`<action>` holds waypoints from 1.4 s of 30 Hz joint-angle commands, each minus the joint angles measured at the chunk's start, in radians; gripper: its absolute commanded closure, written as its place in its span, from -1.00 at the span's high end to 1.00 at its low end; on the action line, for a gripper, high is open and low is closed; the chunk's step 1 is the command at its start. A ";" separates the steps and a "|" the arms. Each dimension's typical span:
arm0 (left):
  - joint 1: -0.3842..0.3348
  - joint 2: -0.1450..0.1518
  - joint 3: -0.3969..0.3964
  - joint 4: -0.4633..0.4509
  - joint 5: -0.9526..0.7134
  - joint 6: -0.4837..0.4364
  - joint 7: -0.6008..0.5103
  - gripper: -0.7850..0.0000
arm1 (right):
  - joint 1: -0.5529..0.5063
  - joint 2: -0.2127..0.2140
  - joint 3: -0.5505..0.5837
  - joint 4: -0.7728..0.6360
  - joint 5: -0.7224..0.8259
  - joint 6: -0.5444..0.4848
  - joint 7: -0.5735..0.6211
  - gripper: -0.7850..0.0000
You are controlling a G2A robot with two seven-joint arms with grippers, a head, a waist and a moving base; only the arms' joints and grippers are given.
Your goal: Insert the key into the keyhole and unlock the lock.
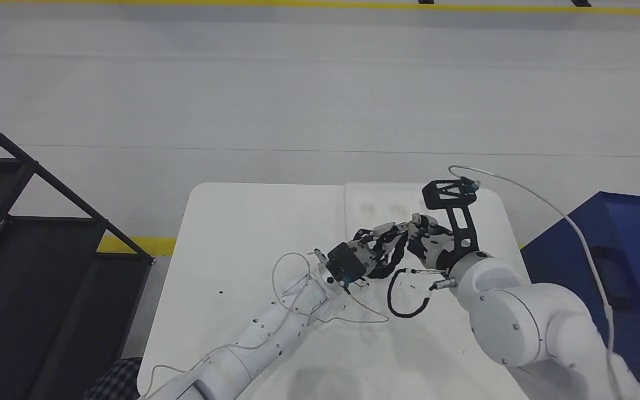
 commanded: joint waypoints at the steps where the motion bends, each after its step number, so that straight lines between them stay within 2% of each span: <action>1: 0.001 -0.001 -0.002 -0.001 0.003 -0.001 0.001 -1.00 | -0.003 -0.001 0.004 0.000 0.002 -0.004 0.004 -1.00; 21: -0.003 -0.008 -0.010 0.016 0.053 -0.010 0.051 -1.00 | -0.035 -0.015 0.055 0.000 0.038 -0.039 0.040 -1.00; 32: -0.019 -0.013 -0.014 0.062 0.059 -0.032 0.140 -1.00 | -0.048 -0.023 0.090 0.000 0.126 -0.048 0.048 -1.00; 42: -0.041 -0.020 -0.010 0.105 0.082 -0.033 0.201 -1.00 | -0.054 -0.023 0.119 0.000 0.142 -0.068 0.068 -1.00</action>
